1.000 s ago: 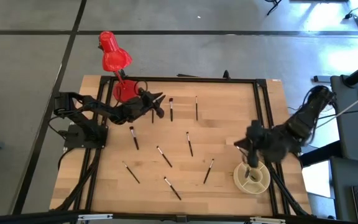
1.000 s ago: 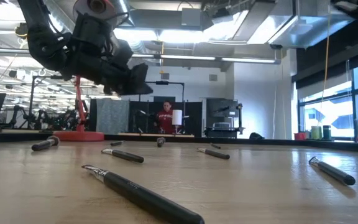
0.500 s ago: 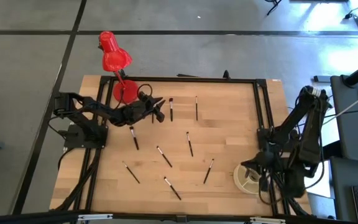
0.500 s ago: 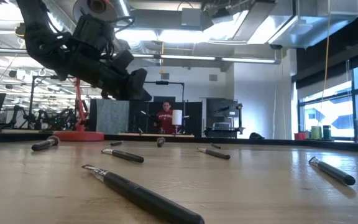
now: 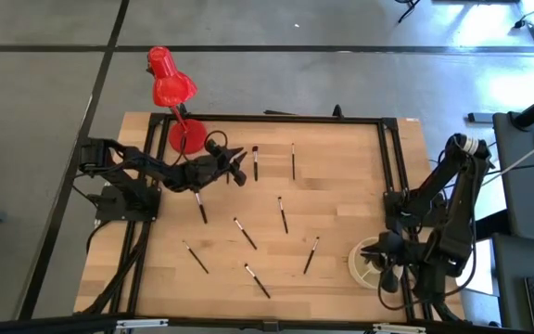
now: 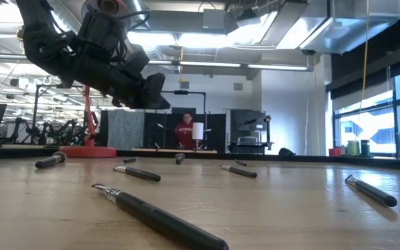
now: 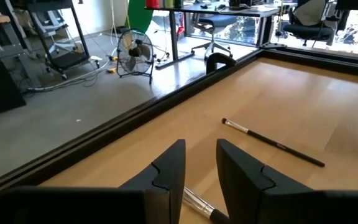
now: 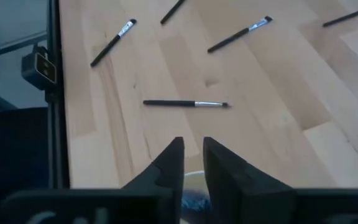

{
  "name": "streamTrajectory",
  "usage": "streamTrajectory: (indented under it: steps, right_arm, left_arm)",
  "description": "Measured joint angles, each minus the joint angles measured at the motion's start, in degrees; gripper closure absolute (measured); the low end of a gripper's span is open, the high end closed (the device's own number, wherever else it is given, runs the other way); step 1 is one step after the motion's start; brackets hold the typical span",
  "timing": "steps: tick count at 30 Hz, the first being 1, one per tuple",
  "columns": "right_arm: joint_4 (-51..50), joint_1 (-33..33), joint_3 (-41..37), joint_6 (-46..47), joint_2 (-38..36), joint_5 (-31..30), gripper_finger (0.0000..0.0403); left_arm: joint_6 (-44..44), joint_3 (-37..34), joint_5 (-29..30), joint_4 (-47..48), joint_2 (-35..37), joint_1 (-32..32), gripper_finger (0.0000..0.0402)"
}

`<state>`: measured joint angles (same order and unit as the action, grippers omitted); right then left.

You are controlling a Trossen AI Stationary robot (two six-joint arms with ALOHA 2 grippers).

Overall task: Pick & Place Makeup Supplies
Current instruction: Put the makeup brush into the organizer

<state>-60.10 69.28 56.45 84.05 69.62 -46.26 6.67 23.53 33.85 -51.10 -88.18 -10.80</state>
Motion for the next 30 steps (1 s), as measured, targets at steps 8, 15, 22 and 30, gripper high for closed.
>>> streamTrajectory:
  steps: [8,15,22,30]
  right_arm:
    - [-0.6,-3.1,0.0,-0.3,-6.8,-4.1,0.0324]
    - [-3.3,-13.9,0.0,-6.7,-10.6,-19.6,0.0323]
    - [-0.4,-28.3,0.0,-11.0,-10.4,-19.3,0.032]
    - [1.7,-41.9,0.0,-14.9,-8.6,-8.2,0.0282]
  left_arm:
    - [-0.8,0.0,0.3,-0.2,0.0,0.3,0.0316]
    - [-0.6,0.0,0.2,-2.8,0.0,0.2,0.0315]
    - [0.1,0.0,-0.4,-3.1,0.0,0.2,0.0317]
    - [0.1,0.0,-0.4,-2.9,0.0,0.2,0.0318]
